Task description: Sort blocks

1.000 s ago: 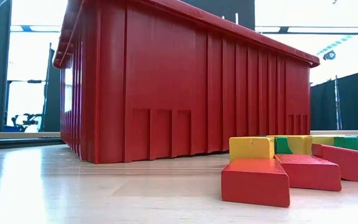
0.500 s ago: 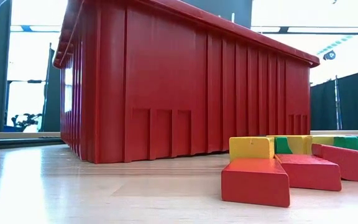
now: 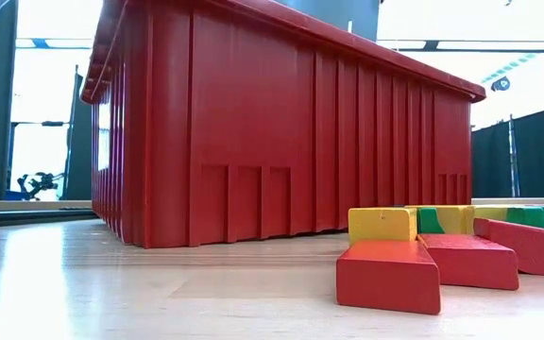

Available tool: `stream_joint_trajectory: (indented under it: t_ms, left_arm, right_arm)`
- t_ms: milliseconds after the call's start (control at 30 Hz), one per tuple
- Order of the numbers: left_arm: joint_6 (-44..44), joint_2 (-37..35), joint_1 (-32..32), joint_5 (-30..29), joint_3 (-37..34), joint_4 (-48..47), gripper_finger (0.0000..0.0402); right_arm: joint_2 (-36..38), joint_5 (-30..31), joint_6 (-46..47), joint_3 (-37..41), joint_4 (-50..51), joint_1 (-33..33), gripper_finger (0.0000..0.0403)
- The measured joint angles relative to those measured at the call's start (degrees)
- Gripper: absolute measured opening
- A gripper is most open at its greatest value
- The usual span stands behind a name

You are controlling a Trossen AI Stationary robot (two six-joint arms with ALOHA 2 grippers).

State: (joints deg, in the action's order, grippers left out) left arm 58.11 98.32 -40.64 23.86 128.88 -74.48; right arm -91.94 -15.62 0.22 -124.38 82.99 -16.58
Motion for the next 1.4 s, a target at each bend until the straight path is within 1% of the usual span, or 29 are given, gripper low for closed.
stream_joint_trajectory:
  t_ms: [100,333,467,567,633,733,1000,1067,1200,1300,1400]
  left_arm:
    - [-0.3,-0.1,0.0,-2.1,0.1,-0.1,0.0078]
    - [-0.4,-0.1,-0.2,-10.4,0.1,-2.9,0.0133]
    - [-0.4,-0.1,-1.0,-12.6,0.1,-4.8,0.0151]
    - [-0.4,-0.1,-1.5,-13.5,0.1,-5.6,0.0153]
    - [-0.4,0.0,-1.8,-13.9,0.0,-5.7,0.0145]
    - [-0.2,0.0,-2.1,-14.4,0.0,-5.8,0.0117]
    - [0.1,0.0,-4.1,-14.1,0.0,-6.0,0.0014]
    - [0.6,0.0,-4.5,-13.9,0.0,-6.1,0.0006]
    - [3.3,0.0,-4.6,-13.9,0.0,-5.5,0.0002]
    - [4.5,0.0,-4.6,-13.7,0.0,-4.6,0.0001]
    - [5.7,0.0,-4.7,-11.7,0.0,-4.5,0.0001]
  right_arm:
    - [0.0,0.0,-0.1,0.0,-0.1,0.0,0.0000]
    - [0.0,-0.3,-0.2,0.0,0.0,0.0,0.0000]
    - [0.2,-0.5,-0.2,0.0,0.0,0.1,0.0000]
    - [0.3,-0.6,-0.2,0.0,0.0,0.1,0.0000]
    - [0.3,-0.7,0.0,0.0,0.0,0.1,0.0000]
    - [0.4,-0.6,0.1,0.0,0.0,0.1,0.0000]
    - [0.4,0.1,0.4,0.0,-0.4,0.1,0.0000]
    - [0.4,0.3,0.5,0.0,-0.5,0.1,0.0000]
    - [0.4,-0.5,0.8,0.0,-0.8,0.1,0.0000]
    - [0.4,-3.1,0.9,0.0,-1.5,0.1,0.0000]
    - [0.4,-5.7,1.1,0.0,-2.1,0.1,0.0000]
